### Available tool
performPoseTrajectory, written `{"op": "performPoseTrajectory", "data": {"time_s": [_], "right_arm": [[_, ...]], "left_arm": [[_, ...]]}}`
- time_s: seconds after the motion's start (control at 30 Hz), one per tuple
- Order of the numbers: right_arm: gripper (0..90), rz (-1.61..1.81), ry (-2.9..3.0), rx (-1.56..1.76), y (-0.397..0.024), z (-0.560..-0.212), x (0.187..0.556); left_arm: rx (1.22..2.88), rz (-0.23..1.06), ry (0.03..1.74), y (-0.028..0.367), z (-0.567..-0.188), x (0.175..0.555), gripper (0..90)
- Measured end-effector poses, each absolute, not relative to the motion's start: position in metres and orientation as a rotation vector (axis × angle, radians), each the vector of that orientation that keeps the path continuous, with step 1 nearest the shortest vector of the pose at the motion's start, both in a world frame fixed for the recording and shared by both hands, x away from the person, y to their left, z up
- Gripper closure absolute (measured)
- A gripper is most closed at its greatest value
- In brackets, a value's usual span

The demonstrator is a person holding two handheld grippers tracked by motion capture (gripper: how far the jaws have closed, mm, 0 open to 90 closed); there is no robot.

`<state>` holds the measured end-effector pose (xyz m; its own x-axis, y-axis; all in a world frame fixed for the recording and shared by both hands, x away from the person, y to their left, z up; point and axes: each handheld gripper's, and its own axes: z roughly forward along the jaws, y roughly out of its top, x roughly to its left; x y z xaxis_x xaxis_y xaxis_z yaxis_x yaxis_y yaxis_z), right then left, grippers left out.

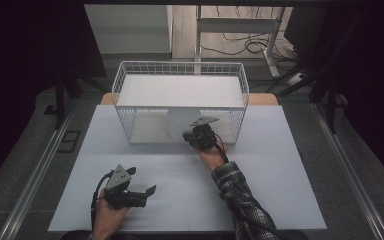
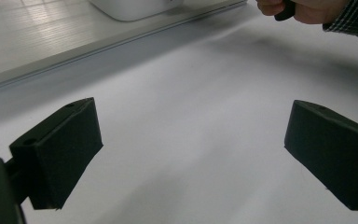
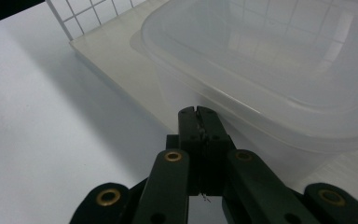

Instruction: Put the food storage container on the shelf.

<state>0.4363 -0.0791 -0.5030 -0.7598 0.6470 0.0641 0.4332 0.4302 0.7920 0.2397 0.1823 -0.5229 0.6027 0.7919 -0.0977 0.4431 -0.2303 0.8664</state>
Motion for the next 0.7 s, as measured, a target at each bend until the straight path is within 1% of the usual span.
{"op": "performPoseTrajectory", "data": {"time_s": [0.13, 0.23, 0.4, 0.7], "right_arm": [[83.5, 1.240, 2.449, 0.917, -0.080, -0.501, 0.433], [75.1, 1.256, 2.455, 0.906, -0.080, -0.499, 0.429], [64.2, 1.262, 2.474, 0.899, -0.080, -0.495, 0.421], [48.5, 1.277, 2.480, 0.888, -0.089, -0.489, 0.409]], "left_arm": [[1.869, 0.455, 0.992, 0.182, -0.523, 0.240, 3.4], [1.871, 0.457, 0.992, 0.182, -0.523, 0.240, 3.4], [1.873, 0.457, 0.988, 0.181, -0.524, 0.240, 3.4], [1.882, 0.459, 0.975, 0.178, -0.525, 0.241, 3.6]]}}
